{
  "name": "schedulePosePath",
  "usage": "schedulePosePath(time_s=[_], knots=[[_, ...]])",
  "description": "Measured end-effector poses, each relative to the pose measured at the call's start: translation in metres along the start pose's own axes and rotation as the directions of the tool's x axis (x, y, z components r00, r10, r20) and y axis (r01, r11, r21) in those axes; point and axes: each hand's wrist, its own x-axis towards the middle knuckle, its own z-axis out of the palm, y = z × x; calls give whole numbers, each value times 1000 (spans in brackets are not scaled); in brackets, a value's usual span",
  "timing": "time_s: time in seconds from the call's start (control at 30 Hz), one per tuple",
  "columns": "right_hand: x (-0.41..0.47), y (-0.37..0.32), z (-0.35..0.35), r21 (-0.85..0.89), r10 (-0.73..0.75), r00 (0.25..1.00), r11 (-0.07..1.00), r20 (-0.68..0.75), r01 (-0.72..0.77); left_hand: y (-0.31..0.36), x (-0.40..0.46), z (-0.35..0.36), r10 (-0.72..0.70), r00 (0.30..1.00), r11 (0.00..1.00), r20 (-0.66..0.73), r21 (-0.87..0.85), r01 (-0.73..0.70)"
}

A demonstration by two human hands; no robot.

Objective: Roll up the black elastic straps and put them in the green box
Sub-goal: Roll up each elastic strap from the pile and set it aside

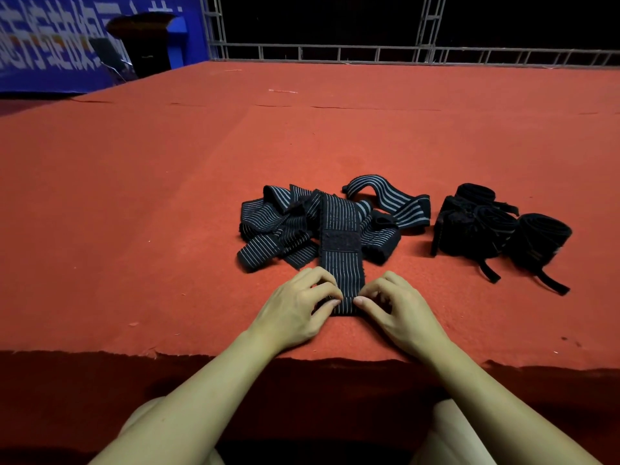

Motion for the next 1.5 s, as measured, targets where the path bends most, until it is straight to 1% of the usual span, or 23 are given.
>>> schedulePosePath(time_s=[0.13,0.3,0.4,0.57,0.7,0.83,0.93,1.1,1.23,1.37,1.5], knots=[[-1,0,0,1,-43,999,999,-23,43,-2,-1,1,-16,1000,1000,8,16,16],[-1,0,0,-47,-60,998,997,15,60,-5,1,3,-76,996,995,46,71,73],[0,1,1,-62,-56,998,996,35,58,-6,1,5,-86,994,995,62,60,82],[0,1,2,-61,-60,998,996,18,61,-7,2,5,-103,993,994,63,38,100],[-4,-1,0,-6,-27,1000,1000,-6,27,-3,1,2,-81,995,997,51,20,81],[-4,-2,0,-10,-78,997,997,6,78,-2,0,2,-37,999,999,24,31,36],[-3,-1,0,-38,-87,996,996,-8,86,-2,1,2,-23,1000,999,-9,24,23],[-1,2,1,-12,-102,995,995,-12,102,-4,1,5,-45,998,998,45,-39,47],[0,3,4,-16,-65,998,998,-27,64,-6,1,7,-45,998,998,32,-40,47],[2,6,6,-44,-95,995,995,-23,94,-8,0,8,-12,1000,999,28,-29,13],[3,8,7,-68,-85,996,994,-28,83,-10,0,8,-39,997,997,61,-71,43]])
